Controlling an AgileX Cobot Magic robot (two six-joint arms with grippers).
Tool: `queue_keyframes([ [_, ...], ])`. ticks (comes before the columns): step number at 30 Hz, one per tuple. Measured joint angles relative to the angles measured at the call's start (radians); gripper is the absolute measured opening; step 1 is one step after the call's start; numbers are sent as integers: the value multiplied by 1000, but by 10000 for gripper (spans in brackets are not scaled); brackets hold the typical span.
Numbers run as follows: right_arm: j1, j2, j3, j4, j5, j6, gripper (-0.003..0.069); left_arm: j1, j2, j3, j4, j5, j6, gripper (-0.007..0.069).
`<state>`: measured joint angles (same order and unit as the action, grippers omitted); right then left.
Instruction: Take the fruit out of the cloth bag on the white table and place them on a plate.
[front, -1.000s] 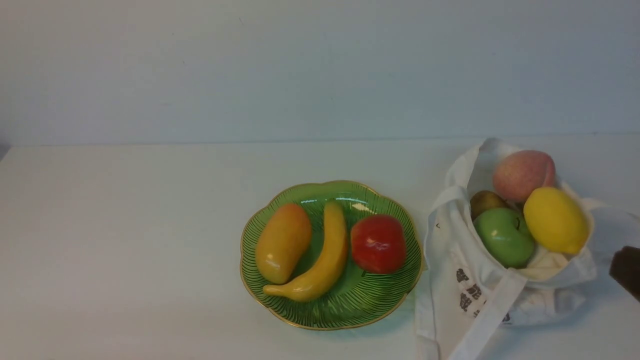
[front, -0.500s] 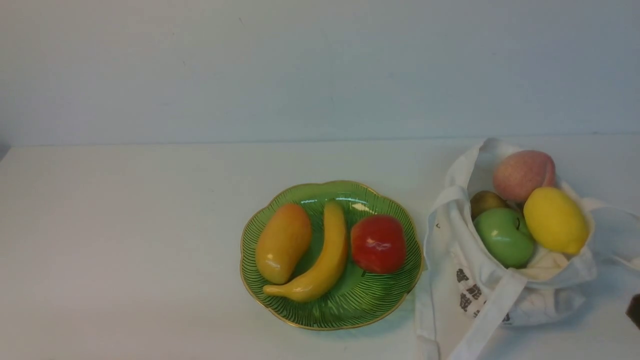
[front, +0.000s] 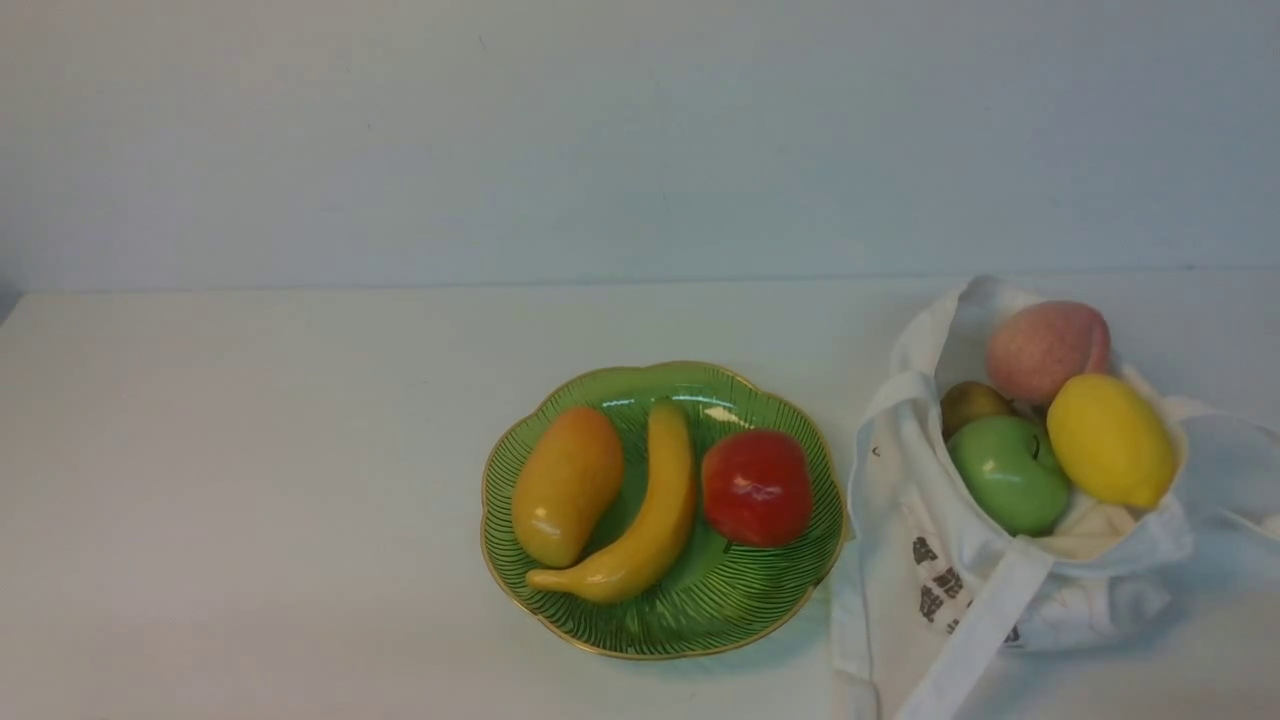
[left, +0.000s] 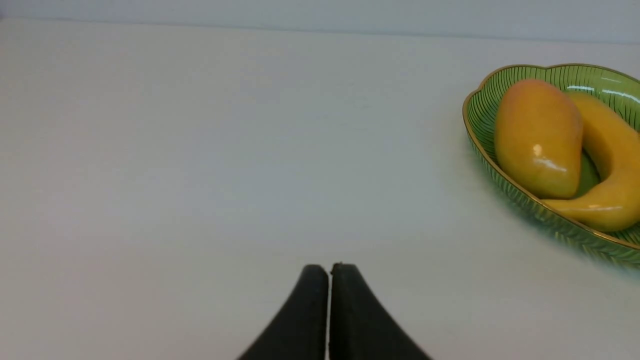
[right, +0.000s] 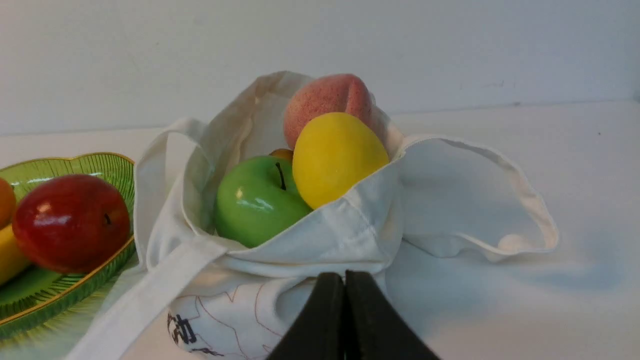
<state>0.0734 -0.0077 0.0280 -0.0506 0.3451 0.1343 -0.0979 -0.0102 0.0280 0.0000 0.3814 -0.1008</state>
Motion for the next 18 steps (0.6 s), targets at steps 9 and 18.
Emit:
queue_keyframes([
  [9,17,0,-1,-1,6,-11,-15,0,0,0,0,0,0,-8],
  [18,19,0,-1,-1,6,-11,-15,0,0,0,0,0,0,-8],
])
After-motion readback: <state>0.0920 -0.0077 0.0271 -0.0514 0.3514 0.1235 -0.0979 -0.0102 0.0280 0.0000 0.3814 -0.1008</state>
